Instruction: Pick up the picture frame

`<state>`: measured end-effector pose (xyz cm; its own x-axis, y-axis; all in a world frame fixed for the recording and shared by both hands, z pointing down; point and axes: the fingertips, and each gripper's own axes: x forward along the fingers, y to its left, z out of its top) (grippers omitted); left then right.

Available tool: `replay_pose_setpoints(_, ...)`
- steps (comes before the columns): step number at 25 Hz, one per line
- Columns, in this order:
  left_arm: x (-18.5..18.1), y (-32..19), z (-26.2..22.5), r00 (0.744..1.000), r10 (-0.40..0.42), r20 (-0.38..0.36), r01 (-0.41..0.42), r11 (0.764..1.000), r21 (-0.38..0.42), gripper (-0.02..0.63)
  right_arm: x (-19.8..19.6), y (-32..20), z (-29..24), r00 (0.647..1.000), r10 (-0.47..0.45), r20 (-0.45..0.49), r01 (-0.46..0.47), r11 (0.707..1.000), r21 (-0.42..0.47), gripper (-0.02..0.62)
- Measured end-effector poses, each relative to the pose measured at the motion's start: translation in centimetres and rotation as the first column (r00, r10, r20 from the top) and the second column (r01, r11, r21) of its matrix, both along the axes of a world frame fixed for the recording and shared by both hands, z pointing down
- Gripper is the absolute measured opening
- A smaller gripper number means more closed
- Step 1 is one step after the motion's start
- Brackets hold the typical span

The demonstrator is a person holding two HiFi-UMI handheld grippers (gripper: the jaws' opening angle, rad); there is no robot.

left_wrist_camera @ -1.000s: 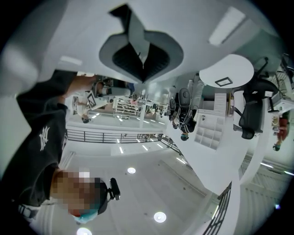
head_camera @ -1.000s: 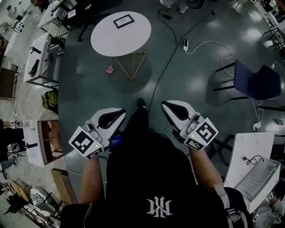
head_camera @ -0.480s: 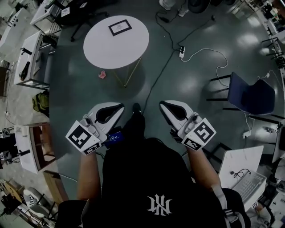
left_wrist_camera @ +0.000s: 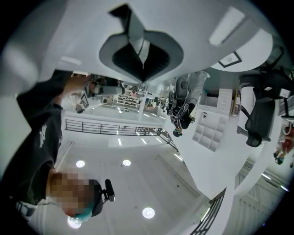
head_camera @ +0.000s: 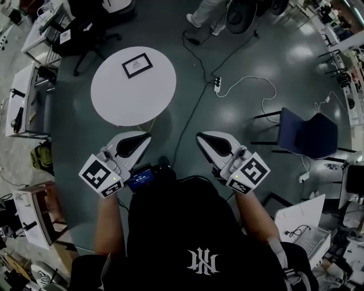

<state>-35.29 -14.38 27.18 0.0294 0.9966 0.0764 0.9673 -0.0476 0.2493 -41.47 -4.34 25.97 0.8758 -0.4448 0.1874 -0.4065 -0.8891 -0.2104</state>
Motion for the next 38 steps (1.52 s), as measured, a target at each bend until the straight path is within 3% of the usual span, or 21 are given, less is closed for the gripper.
replay_pose_setpoints(11, 4.8, 8.9, 2.3, 0.999, 0.035, 0.027, -0.036, 0.999, 0.037, 0.003, 3.7, 8.8, 2.3, 0.998, 0.044, 0.033, -0.045, 0.999, 0.023, 0.002)
replay_pose_setpoints(18, 8.4, 14.2, 2.7, 0.996, -0.087, 0.023, 0.084, 0.993, 0.088, 0.003, 8.9, 14.9, 2.9, 0.997, -0.071, 0.001, 0.071, 0.995, 0.065, 0.002)
replay_pose_setpoints(25, 9.7, 24.7, 2.2, 0.987, -0.159, 0.012, 0.157, 0.98, 0.119, 0.003, 13.2, 25.3, 1.6, 0.989, -0.145, -0.032, 0.148, 0.984, 0.097, 0.002)
replay_pose_setpoints(29, 10.4, 29.4, 0.1, 0.979, -0.198, 0.042, 0.195, 0.978, 0.071, 0.003, 14.0, 29.9, 1.5, 0.979, -0.201, -0.019, 0.202, 0.973, 0.109, 0.002)
replay_pose_setpoints(38, 12.7, 33.4, -2.9, 0.94, -0.339, 0.041, 0.334, 0.937, 0.098, 0.003, 16.8, 35.2, -0.1, 0.952, -0.307, 0.011, 0.302, 0.94, 0.157, 0.002)
